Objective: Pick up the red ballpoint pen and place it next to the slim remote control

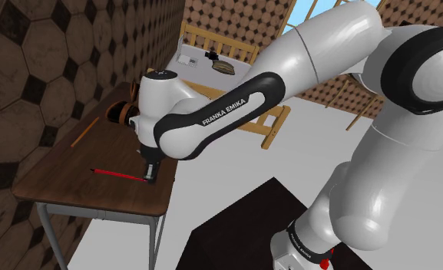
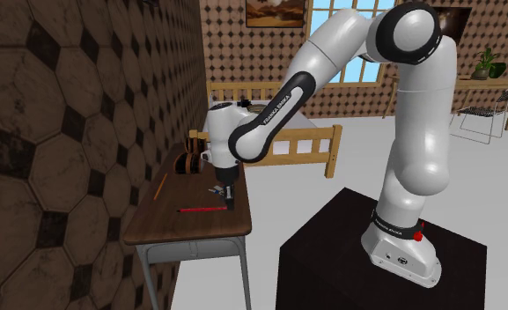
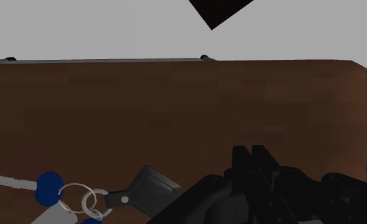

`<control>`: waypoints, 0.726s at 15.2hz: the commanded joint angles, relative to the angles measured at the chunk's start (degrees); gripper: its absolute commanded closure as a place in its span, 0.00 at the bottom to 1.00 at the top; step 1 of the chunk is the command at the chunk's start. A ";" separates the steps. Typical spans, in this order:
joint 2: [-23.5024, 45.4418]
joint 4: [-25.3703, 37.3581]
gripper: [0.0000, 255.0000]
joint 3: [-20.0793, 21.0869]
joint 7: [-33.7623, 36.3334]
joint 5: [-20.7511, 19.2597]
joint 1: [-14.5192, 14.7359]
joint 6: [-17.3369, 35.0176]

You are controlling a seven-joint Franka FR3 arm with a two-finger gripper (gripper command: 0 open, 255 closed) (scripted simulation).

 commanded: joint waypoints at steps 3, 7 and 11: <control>-2.29 0.60 1.00 0.30 -0.65 1.05 -0.20 -2.85; -4.45 1.47 1.00 0.47 -1.24 1.96 -0.36 -5.77; -6.43 2.53 1.00 0.56 -1.76 2.75 -0.47 -8.72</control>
